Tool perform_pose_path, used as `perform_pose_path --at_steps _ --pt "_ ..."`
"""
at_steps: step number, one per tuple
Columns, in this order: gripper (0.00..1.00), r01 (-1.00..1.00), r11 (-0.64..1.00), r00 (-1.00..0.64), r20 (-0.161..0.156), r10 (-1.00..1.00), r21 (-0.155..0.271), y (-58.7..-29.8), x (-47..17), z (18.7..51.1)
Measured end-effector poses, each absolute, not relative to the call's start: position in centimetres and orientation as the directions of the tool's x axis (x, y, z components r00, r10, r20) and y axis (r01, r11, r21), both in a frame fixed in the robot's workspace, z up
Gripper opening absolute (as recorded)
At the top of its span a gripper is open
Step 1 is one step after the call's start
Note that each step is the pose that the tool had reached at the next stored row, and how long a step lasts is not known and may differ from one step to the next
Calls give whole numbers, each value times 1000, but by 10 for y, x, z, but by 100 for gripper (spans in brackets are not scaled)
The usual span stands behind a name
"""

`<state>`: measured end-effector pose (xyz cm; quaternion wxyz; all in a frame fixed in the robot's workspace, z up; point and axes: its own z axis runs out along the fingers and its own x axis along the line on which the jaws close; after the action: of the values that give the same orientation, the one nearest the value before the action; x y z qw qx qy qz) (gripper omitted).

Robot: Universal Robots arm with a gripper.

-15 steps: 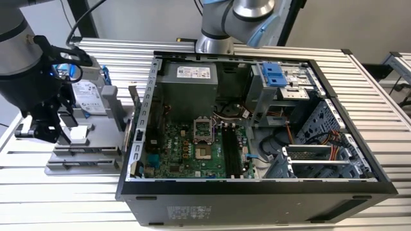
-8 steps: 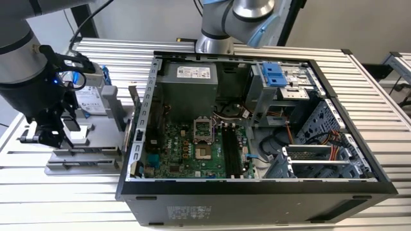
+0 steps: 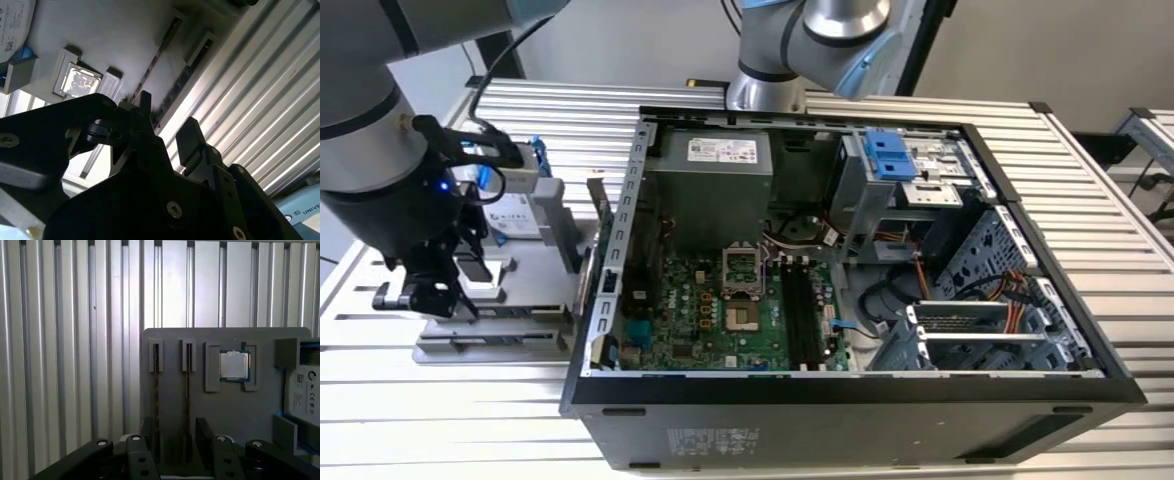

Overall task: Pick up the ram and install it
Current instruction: 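Pick up the ram and move it above insertion slot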

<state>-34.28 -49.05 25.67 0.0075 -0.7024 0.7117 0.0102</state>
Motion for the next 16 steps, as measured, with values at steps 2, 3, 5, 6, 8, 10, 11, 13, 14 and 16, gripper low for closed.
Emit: perform_pose_path --at_steps 2,3,5,6,8,10,11,13,14,16 --pt "100 -1000 13 -13 -25 -1000 4 -491 -343 253" --pt "100 -1000 13 -13 -25 -1000 4 -491 -343 251" --pt "100 -1000 13 -13 -25 -1000 4 -492 -342 248" --pt "100 -1000 13 -13 -25 -1000 4 -493 -342 247" --pt "100 -1000 13 -13 -25 -1000 4 -495 -342 243" --pt "100 -1000 13 -13 -25 -1000 4 -496 -342 240" --pt "100 -1000 14 -14 -25 -1000 4 -496 -342 238" --pt "100 -1000 15 -15 -25 -1000 4 -496 -342 234" --pt "100 -1000 16 -16 -25 -1000 4 -496 -342 232" --pt "100 -1000 19 -19 -25 -1000 4 -496 -342 229"
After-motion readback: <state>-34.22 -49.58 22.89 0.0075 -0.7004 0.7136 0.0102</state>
